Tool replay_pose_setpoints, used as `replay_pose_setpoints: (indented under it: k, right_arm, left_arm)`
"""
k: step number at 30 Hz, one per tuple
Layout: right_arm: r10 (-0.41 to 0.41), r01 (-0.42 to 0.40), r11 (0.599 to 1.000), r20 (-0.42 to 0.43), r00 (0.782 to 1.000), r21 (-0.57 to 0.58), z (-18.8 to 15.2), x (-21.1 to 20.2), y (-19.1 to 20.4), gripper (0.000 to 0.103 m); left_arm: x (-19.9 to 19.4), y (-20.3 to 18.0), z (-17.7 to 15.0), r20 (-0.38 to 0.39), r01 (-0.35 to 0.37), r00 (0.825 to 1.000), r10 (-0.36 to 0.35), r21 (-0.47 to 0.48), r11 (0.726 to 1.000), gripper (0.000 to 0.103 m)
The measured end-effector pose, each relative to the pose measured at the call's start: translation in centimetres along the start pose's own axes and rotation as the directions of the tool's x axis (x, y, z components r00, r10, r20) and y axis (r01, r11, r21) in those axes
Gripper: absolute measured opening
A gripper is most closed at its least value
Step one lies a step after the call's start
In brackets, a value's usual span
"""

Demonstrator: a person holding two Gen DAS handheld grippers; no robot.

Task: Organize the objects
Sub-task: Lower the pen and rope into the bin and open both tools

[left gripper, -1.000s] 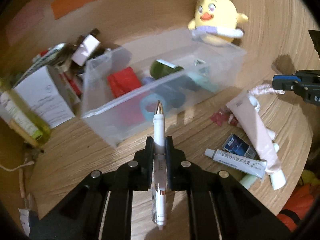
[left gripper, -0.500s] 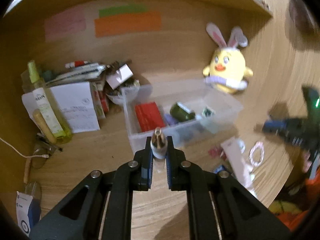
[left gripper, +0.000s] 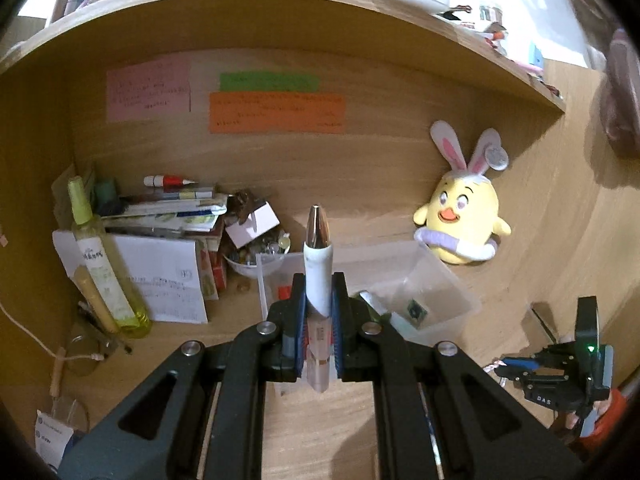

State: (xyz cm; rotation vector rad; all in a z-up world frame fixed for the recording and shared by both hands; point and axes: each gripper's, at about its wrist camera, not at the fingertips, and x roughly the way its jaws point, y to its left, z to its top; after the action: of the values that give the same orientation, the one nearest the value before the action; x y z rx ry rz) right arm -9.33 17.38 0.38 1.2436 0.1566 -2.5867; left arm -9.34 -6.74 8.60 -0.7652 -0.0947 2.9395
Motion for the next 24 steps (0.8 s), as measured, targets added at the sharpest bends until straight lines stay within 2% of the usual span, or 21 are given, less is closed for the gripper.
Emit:
replay_pose_setpoints:
  k: [7,12,14,18,24]
  right_arm:
    - [0.003,-0.013,0.998,0.160,0.987,0.060,3.8,-3.8,-1.3,0.011]
    - [0.034,-0.052,0.997,0.266,0.963,0.064,7.8,-5.7,-1.0,0.011]
    - [0.053,-0.070,0.996,0.283,0.958,0.050,9.5,-5.6,-0.4,0.011]
    - [0.089,-0.096,0.995,0.251,0.964,0.016,12.1,-3.5,1.1,0.011]
    - [0.122,-0.121,0.992,0.100,0.987,-0.022,14.4,3.0,3.1,0.011]
  left_arm:
    - [2.2,0.5,1.6,0.001,-0.059,0.998,0.059,-0.007,0.998,0.010]
    - [4.5,0.9,1.8,-0.043,-0.060,0.997,0.059,-0.012,0.998,0.010]
    - [5.8,0.9,1.6,-0.071,-0.072,0.995,0.072,-0.004,0.997,0.010]
    - [8.1,0.8,0.9,-0.137,-0.070,0.988,0.072,0.013,0.997,0.010]
    - [11.8,0.4,-0.1,-0.241,-0.056,0.968,0.063,0.037,0.998,0.010]
